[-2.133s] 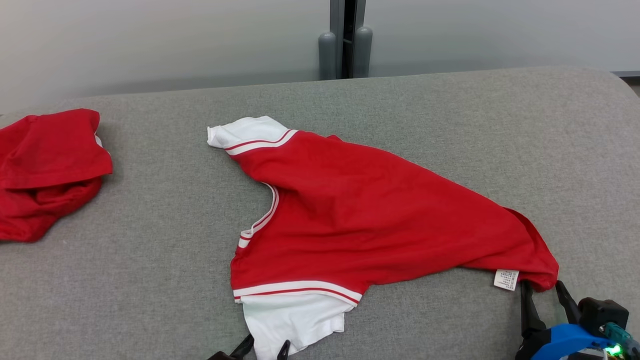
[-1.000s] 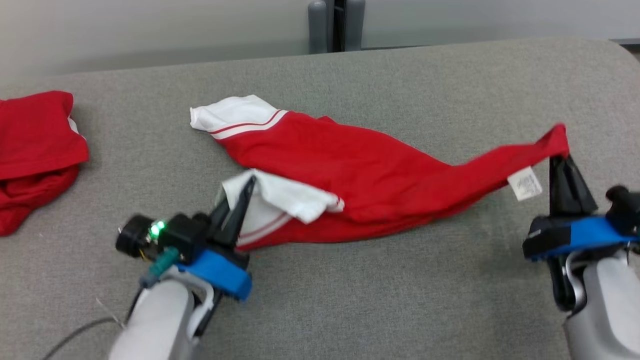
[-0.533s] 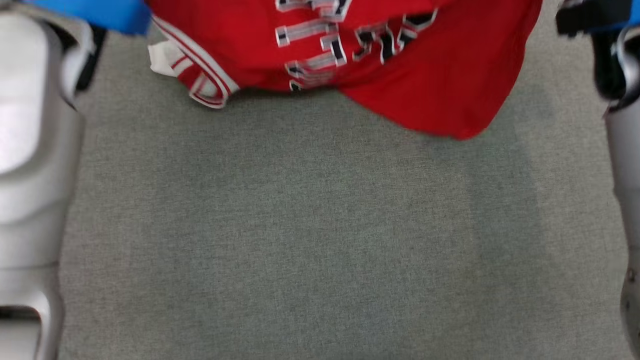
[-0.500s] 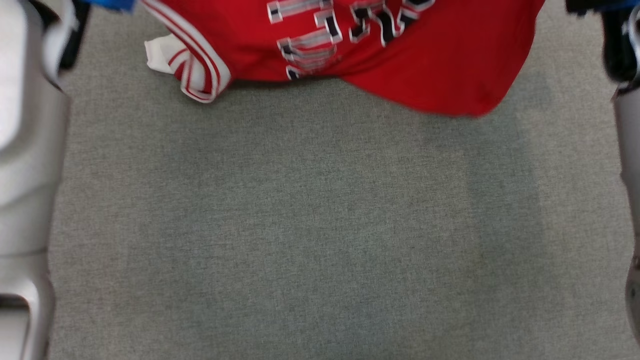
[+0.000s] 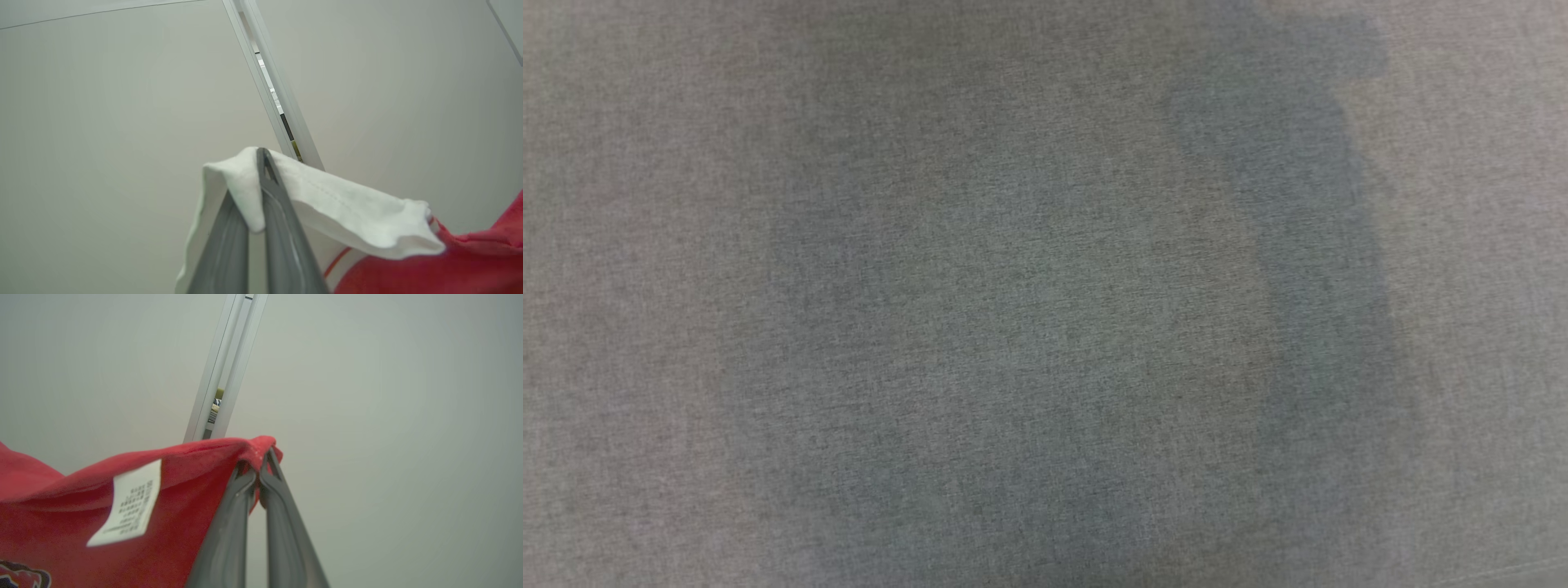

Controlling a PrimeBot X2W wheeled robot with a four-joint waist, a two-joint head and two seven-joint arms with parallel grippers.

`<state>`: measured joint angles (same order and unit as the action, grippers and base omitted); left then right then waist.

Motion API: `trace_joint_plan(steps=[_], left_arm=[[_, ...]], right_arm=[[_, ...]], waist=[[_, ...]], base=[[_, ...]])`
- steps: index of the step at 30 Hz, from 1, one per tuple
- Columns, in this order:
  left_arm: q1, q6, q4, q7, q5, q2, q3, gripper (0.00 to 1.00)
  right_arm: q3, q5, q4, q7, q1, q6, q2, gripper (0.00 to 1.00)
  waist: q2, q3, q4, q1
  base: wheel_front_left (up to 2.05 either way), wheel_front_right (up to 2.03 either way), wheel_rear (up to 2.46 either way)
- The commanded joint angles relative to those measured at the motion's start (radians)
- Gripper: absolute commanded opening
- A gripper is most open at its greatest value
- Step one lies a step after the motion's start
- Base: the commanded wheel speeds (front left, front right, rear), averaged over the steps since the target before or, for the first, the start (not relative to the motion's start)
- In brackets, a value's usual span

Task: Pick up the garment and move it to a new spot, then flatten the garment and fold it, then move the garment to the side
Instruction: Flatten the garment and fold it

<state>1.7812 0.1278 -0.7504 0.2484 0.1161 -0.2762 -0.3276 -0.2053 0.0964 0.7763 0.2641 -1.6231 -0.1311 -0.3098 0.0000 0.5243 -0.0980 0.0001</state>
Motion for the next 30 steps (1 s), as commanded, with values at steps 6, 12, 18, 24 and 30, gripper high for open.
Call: trace_joint_plan(steps=[6,12,18,24,30], left_arm=[[-0.038,0.001,0.001,0.018,0.048,0.008,-0.04,0.0],[-0.269,-0.014,0.144,0.018,0.074,-0.013,-0.027,0.0],[-0.651,-0.075,0.346,0.017,0.112,-0.033,0.023,0.0],[-1.078,-0.156,0.542,0.017,0.153,-0.029,0.088,0.0],[-1.402,-0.198,0.655,0.017,0.177,-0.002,0.106,0.0]], right_arm=[[-0.023,0.024,-0.008,0.0,0.068,0.001,-0.05,0.0],[0.002,0.036,-0.117,0.0,0.284,0.001,-0.074,0.0],[0.03,0.036,-0.265,0.0,0.608,0.001,-0.058,0.0],[0.043,0.081,-0.373,0.0,0.929,0.001,-0.032,0.0],[0.063,0.11,-0.43,0.0,1.152,0.001,-0.007,0.0]], waist=[[0.0,0.047,0.035,-0.0001],[0.0,0.044,0.049,-0.0001],[0.0,-0.022,0.053,-0.0001],[0.0,-0.11,0.048,-0.0001],[0.0,-0.174,0.048,-0.0001]], base=[[0.0,0.0,0.0],[0.0,0.0,0.0],[0.0,0.0,0.0],[0.0,0.0,0.0],[0.0,0.0,0.0]])
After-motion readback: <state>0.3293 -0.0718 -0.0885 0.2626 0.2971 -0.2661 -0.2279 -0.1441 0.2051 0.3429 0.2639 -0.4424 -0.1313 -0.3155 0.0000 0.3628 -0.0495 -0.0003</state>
